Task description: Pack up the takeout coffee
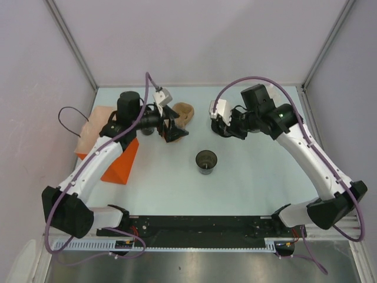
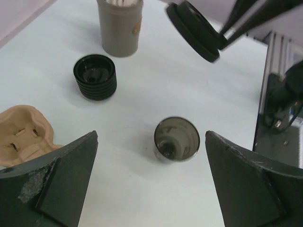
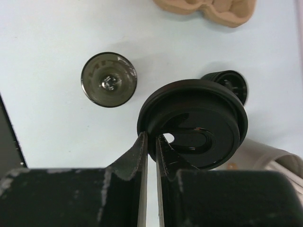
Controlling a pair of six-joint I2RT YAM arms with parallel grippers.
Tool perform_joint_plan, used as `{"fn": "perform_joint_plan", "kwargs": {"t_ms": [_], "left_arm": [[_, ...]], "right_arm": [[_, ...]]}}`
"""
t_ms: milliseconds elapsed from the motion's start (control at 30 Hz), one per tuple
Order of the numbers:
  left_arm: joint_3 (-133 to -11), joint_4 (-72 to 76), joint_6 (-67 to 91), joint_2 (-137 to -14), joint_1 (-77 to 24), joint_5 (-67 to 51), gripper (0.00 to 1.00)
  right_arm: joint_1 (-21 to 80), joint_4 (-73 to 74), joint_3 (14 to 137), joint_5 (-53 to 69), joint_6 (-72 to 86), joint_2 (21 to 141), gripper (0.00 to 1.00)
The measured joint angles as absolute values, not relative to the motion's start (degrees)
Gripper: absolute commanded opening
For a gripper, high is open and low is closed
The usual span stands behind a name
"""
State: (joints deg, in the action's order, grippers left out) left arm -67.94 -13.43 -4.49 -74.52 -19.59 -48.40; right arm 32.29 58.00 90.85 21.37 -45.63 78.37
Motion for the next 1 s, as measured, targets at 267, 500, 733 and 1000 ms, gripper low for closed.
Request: {"fn": "perform_joint_plan", "kwargs": {"t_ms": [267, 500, 733, 1000], "left_arm": [[-54.3, -10.5, -15.7, -64.5, -23.9, -44.8, 1.0], [-50.1, -10.1, -23.1, -57.3, -24.0, -42.3, 1.0], [-49.3, -16.3, -31.7, -54.7, -24.0, -42.2, 0.99], [-45.1, -19.9, -36.3, -52.2, -24.0, -42.2, 1.0]], "right_arm": [[32.8, 60.1, 91.4, 24.1, -41.5, 85.5, 0.0], [38.3, 60.0, 90.2, 23.4, -39.3, 90.5, 0.0], [41.8, 62.5, 91.3, 22.7, -38.9, 98.3, 0.0], [42.3, 65.3, 94.7, 20.8, -37.9, 101.6, 0.0]]}}
